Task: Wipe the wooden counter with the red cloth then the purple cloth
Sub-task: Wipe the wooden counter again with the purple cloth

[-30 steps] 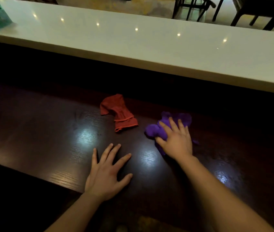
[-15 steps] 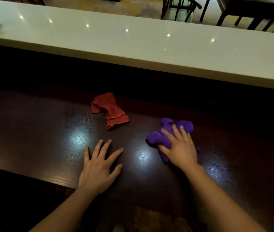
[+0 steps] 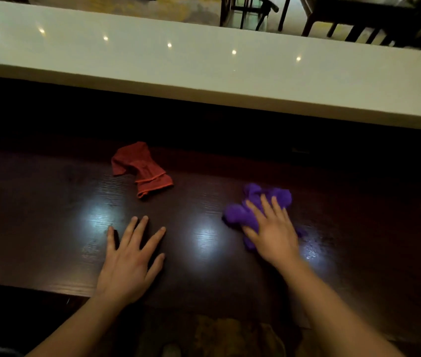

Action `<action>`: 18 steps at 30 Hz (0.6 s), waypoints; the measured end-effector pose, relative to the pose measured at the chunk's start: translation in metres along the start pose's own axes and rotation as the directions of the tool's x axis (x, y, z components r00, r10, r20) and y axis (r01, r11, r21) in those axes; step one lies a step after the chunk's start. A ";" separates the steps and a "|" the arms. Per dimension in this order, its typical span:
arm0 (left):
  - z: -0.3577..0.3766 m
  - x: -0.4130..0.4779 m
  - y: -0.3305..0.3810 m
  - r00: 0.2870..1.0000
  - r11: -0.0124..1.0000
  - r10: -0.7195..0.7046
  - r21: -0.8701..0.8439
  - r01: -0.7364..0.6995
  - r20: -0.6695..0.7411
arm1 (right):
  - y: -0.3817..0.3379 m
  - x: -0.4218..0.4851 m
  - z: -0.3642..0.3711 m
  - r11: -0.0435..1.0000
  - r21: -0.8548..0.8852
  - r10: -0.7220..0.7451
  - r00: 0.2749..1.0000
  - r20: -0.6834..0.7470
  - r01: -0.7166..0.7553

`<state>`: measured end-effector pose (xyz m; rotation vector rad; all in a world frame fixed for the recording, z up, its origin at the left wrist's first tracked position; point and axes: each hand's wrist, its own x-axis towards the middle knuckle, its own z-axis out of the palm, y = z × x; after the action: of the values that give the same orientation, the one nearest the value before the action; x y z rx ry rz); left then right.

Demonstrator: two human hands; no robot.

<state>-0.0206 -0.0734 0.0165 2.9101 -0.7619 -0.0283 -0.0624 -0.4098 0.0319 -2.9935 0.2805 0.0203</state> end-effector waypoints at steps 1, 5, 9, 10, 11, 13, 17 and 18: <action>-0.002 0.000 0.002 1.000 1.000 0.017 0.020 -0.017 -0.005 | -0.001 0.022 -0.004 0.998 -0.005 0.061 0.998 0.029 -0.061; -0.008 0.011 0.028 0.996 0.996 0.092 0.021 -0.092 0.013 | -0.010 0.019 -0.002 0.999 0.031 0.032 0.998 0.059 -0.034; 0.002 0.037 0.085 0.990 0.992 0.120 -0.033 -0.118 0.075 | -0.018 -0.096 0.013 0.987 0.072 -0.149 0.986 0.069 0.144; 0.005 0.044 0.096 0.993 0.996 0.089 -0.033 -0.087 0.080 | -0.009 -0.118 0.015 0.985 0.074 -0.159 0.984 0.077 0.154; 0.008 0.049 0.104 0.995 0.998 0.048 -0.031 -0.046 0.083 | 0.005 -0.130 0.014 0.986 0.065 -0.159 0.985 0.067 0.155; 0.016 0.055 0.113 0.997 0.999 -0.014 -0.030 0.016 0.072 | 0.032 -0.127 0.011 0.993 0.038 -0.113 0.992 0.055 0.111; 0.022 0.055 0.111 0.999 0.999 -0.015 -0.033 0.017 0.044 | 0.060 -0.051 0.001 0.986 0.010 0.166 0.986 -0.027 -0.166; 0.022 0.054 0.111 0.999 0.999 -0.013 -0.036 0.014 0.044 | 0.059 -0.034 0.000 0.973 0.017 0.230 0.973 -0.032 -0.230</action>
<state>-0.0281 -0.1983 0.0102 2.8894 -0.7404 -0.1059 -0.1068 -0.4614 0.0247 -2.9332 0.6270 -0.0082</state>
